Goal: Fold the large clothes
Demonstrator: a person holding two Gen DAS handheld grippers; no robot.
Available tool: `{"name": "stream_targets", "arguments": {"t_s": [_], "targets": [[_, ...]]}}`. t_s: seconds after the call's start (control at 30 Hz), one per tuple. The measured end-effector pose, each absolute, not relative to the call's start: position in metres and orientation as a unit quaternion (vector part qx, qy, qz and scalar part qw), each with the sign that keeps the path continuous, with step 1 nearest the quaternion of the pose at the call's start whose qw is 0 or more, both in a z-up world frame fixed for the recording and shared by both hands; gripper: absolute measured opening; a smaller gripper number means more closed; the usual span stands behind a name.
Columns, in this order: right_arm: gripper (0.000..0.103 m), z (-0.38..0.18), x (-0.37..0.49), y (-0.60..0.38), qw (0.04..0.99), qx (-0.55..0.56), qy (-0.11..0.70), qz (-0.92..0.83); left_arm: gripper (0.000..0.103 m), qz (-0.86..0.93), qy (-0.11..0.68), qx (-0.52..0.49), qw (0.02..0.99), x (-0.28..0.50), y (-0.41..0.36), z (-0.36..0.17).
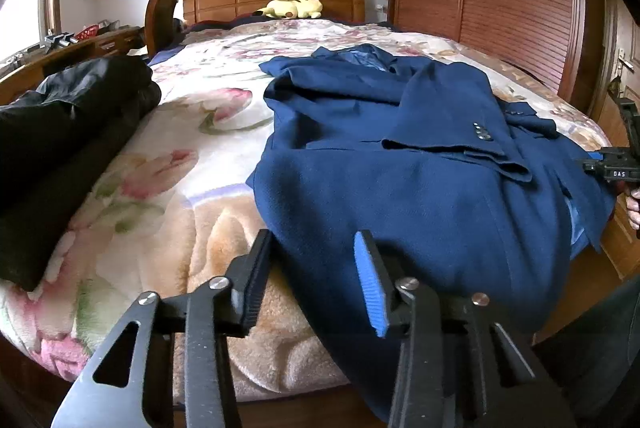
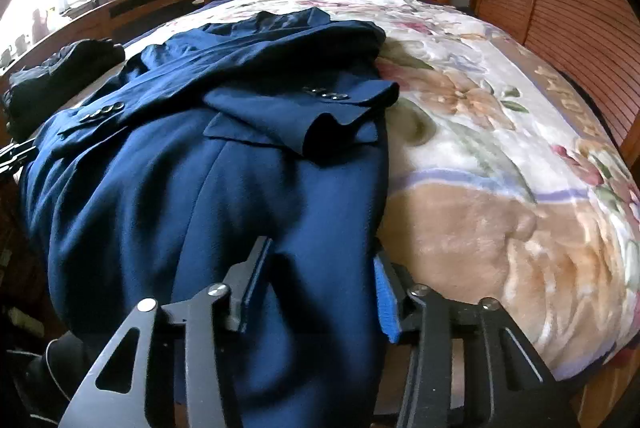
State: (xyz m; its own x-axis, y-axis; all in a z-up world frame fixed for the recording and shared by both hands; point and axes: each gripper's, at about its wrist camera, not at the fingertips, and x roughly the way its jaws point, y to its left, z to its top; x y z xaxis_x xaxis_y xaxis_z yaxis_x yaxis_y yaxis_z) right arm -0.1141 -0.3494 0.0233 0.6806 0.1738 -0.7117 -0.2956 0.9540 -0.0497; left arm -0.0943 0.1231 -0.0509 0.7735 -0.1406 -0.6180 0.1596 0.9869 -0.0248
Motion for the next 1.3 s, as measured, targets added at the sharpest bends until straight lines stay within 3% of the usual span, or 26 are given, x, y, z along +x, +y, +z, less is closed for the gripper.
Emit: {"name": "stream_targets", "arguments": {"t_s": [0.1, 0.2, 0.27, 0.5, 0.7, 0.8, 0.83, 0.93, 1.3], "targets": [[0.032, 0.024, -0.115, -0.349, 0.913, -0.076, 0.377, 0.134, 0.029, -0.080, 0.327, 0.013, 0.942, -0.096, 0.124, -0.050], [0.017, 0.026, -0.115, -0.345, 0.915, -0.080, 0.372, 0.133, 0.028, -0.080, 0.326, 0.011, 0.942, -0.098, 0.125, -0.050], [0.014, 0.027, -0.115, -0.344, 0.918, -0.082, 0.366, 0.132, 0.028, -0.078, 0.327, 0.008, 0.942, -0.099, 0.126, -0.052], [0.011, 0.038, -0.123, -0.339, 0.932, -0.081, 0.329, 0.128, 0.035, -0.079, 0.328, 0.008, 0.941, -0.106, 0.129, -0.055], [0.010, 0.039, -0.129, -0.337, 0.936, -0.082, 0.318, 0.129, 0.035, -0.080, 0.329, 0.001, 0.941, -0.111, 0.128, -0.058], [0.010, 0.037, -0.129, -0.337, 0.936, -0.084, 0.318, 0.130, 0.027, -0.088, 0.332, -0.004, 0.939, -0.110, 0.128, -0.057], [0.010, 0.038, -0.127, -0.338, 0.936, -0.083, 0.317, 0.131, 0.017, -0.089, 0.331, -0.007, 0.939, -0.110, 0.129, -0.056], [0.009, 0.041, -0.129, -0.340, 0.937, -0.079, 0.312, 0.133, 0.006, -0.093, 0.333, -0.017, 0.938, -0.110, 0.132, -0.054], [0.006, 0.073, -0.142, -0.342, 0.956, -0.054, 0.252, 0.142, 0.004, -0.106, 0.258, -0.016, 0.960, -0.136, 0.129, 0.006]]}}
